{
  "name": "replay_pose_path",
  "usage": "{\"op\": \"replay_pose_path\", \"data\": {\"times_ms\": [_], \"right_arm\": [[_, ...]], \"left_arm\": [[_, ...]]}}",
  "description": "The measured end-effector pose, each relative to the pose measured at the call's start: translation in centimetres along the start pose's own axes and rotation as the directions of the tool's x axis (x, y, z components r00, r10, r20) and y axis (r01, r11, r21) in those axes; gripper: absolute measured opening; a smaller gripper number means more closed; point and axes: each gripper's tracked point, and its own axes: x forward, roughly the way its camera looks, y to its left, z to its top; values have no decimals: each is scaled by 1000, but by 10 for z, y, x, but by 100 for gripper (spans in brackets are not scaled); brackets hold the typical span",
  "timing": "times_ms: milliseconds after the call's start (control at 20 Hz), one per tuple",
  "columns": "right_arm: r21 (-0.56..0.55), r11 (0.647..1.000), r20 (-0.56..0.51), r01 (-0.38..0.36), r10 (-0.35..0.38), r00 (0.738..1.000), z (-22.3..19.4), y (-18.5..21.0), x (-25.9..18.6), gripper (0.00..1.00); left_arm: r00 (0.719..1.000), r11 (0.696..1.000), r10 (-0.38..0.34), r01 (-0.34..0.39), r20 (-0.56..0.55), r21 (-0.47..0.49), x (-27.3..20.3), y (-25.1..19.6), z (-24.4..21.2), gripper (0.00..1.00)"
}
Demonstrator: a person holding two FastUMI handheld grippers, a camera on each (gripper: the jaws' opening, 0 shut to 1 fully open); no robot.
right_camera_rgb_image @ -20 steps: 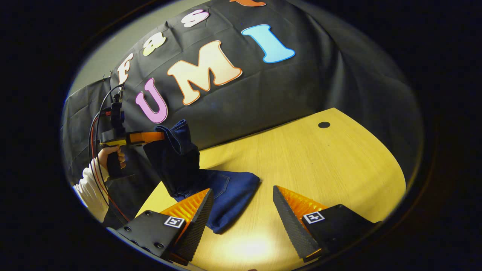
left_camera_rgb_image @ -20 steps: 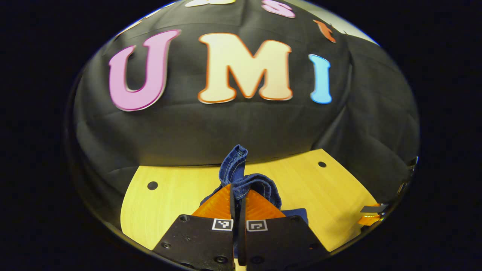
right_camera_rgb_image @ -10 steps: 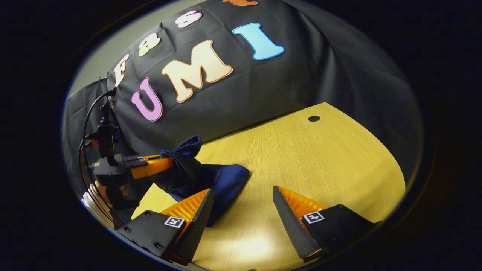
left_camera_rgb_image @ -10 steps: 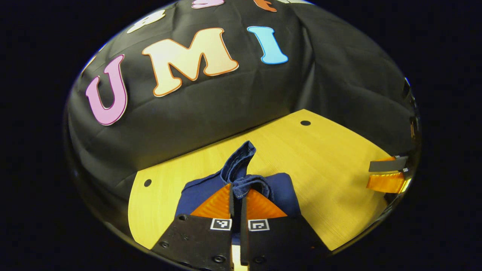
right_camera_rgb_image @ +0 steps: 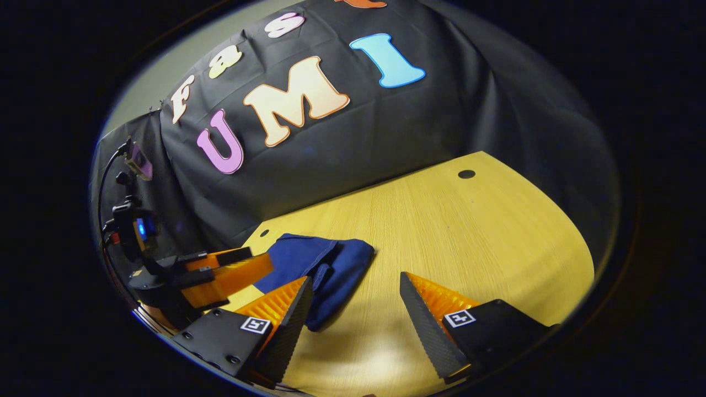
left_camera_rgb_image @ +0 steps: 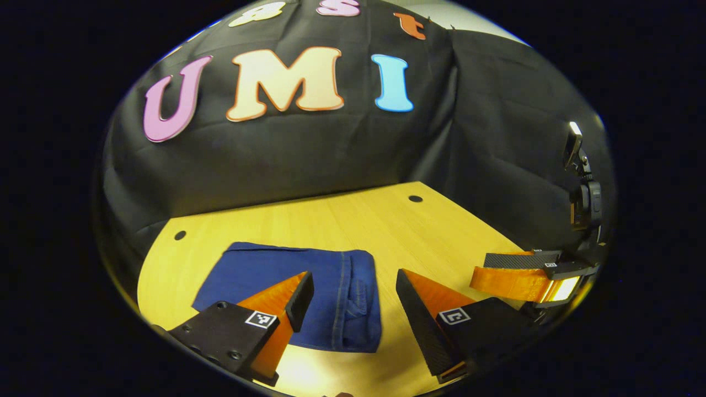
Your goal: Grasp the waist and the cuffs of the jeans and fold them to make the two legs overlap; first hold the waist and fold one-third of the jeans toward the cuffs, then hold the cuffs and fold the remaining one-third in the same direction to finish folding.
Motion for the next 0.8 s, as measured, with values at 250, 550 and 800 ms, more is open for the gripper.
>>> {"op": "replay_pose_path", "data": {"times_ms": [250,550,800], "right_arm": [[-15,1000,92,23,-21,996,18,30,-11,98],[8,995,160,102,-102,982,19,70,-25,98],[18,983,191,184,-184,964,-4,103,-34,98]], "left_arm": [[995,995,94,-93,24,-23,-35,66,3,91],[992,989,119,-116,27,-90,-63,126,-9,89],[997,994,70,-68,16,-85,-79,157,-22,89]]}}
